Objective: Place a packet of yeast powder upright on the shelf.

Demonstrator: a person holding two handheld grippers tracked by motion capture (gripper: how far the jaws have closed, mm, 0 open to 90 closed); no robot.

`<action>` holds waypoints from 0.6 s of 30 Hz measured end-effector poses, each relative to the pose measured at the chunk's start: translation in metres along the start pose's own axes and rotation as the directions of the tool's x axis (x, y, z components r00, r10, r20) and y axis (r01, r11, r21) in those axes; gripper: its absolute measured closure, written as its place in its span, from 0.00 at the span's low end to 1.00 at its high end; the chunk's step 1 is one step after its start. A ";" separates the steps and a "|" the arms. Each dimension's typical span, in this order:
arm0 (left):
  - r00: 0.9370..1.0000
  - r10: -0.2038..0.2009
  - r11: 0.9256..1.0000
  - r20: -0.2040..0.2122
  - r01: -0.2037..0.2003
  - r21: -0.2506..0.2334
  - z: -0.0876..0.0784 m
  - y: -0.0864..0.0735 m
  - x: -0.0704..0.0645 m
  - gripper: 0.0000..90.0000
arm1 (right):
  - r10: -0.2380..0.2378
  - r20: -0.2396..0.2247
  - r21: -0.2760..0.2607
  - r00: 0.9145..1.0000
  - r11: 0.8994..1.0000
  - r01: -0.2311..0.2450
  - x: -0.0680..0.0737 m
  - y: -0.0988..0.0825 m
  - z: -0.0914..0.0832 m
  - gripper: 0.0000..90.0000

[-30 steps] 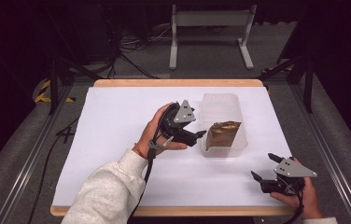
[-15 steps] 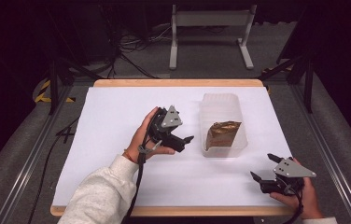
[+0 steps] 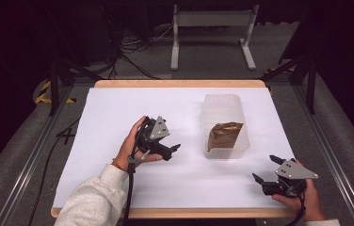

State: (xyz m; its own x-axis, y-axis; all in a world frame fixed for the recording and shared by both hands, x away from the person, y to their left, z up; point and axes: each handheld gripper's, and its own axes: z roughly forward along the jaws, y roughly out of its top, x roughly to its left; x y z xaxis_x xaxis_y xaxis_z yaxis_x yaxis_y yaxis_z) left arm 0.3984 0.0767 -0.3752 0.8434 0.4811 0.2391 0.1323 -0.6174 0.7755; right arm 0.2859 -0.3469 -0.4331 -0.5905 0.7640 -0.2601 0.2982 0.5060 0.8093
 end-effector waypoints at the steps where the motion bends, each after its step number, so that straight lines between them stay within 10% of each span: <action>1: 1.000 -0.006 1.000 0.001 0.006 -0.004 -0.001 -0.003 0.001 0.07 | 0.000 0.000 -0.001 1.000 1.000 0.000 0.000 0.000 0.000 0.16; 18: 0.997 -0.063 0.998 -0.032 0.064 0.010 -0.016 -0.047 0.008 0.08 | -0.001 0.003 0.000 1.000 1.000 0.001 0.000 0.000 0.000 0.16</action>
State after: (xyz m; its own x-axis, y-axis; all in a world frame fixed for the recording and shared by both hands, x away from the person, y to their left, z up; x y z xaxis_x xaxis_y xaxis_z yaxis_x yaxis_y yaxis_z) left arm 0.3905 0.1197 -0.4001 0.8163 0.5388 0.2080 0.1908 -0.5915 0.7834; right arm 0.2857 -0.3466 -0.4333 -0.5889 0.7644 -0.2623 0.2979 0.5070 0.8088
